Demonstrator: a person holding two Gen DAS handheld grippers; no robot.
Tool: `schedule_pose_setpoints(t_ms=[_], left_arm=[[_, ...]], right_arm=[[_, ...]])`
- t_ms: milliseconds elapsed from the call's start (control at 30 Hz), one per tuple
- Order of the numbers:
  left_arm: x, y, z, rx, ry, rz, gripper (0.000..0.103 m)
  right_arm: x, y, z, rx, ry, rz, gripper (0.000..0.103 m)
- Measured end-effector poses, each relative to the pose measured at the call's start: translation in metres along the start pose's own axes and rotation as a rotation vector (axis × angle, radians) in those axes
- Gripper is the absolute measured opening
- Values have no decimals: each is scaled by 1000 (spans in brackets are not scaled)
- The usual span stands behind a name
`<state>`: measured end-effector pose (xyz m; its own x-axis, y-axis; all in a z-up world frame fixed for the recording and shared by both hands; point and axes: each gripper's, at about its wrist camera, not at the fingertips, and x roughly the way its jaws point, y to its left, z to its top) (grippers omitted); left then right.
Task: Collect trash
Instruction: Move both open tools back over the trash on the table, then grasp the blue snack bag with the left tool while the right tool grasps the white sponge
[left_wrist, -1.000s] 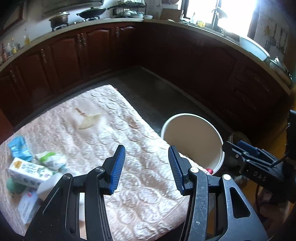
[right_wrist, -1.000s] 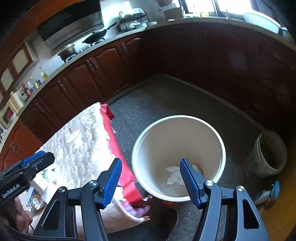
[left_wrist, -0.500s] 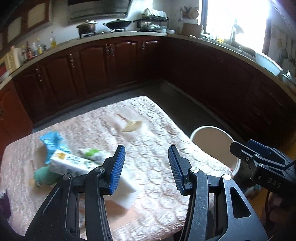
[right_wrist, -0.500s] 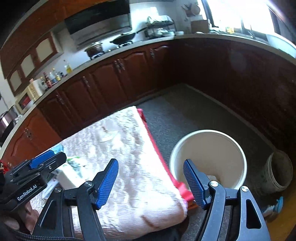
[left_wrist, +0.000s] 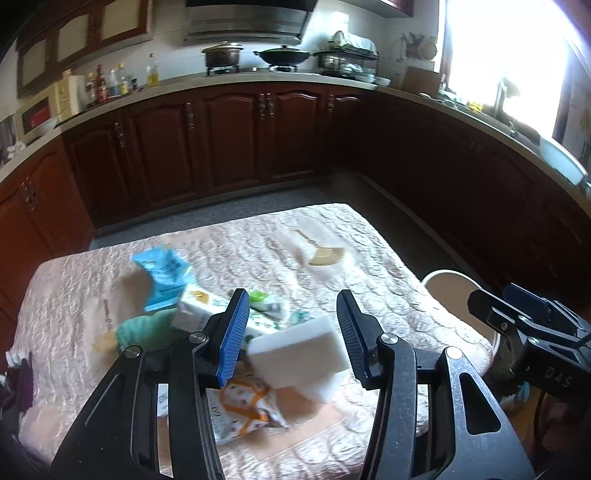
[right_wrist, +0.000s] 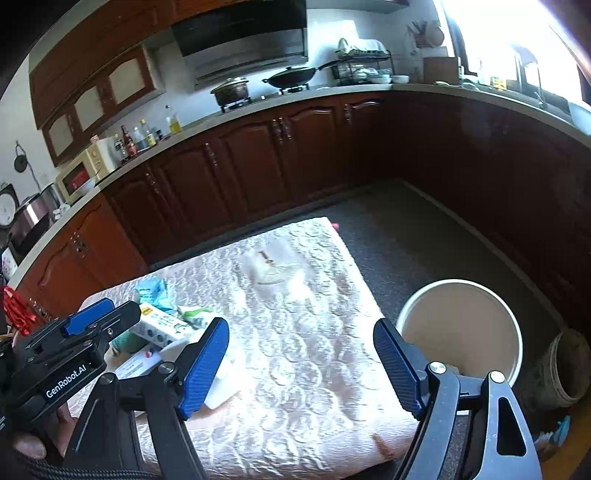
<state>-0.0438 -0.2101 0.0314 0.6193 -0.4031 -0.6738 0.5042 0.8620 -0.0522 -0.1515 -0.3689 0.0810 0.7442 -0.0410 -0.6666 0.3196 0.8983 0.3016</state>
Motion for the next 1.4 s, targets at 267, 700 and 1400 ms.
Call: schedule_pose_setpoints(t_ms=[267, 700, 1400], left_arm=[[0, 34, -10, -49, 15, 44, 49], [-4, 104, -36, -80, 104, 15, 67], [69, 197, -16, -249, 228, -19, 68]], right_arm=[[11, 28, -2, -44, 23, 37, 79], [30, 48, -13, -84, 89, 108, 83], [117, 77, -23, -166, 273, 241, 83]])
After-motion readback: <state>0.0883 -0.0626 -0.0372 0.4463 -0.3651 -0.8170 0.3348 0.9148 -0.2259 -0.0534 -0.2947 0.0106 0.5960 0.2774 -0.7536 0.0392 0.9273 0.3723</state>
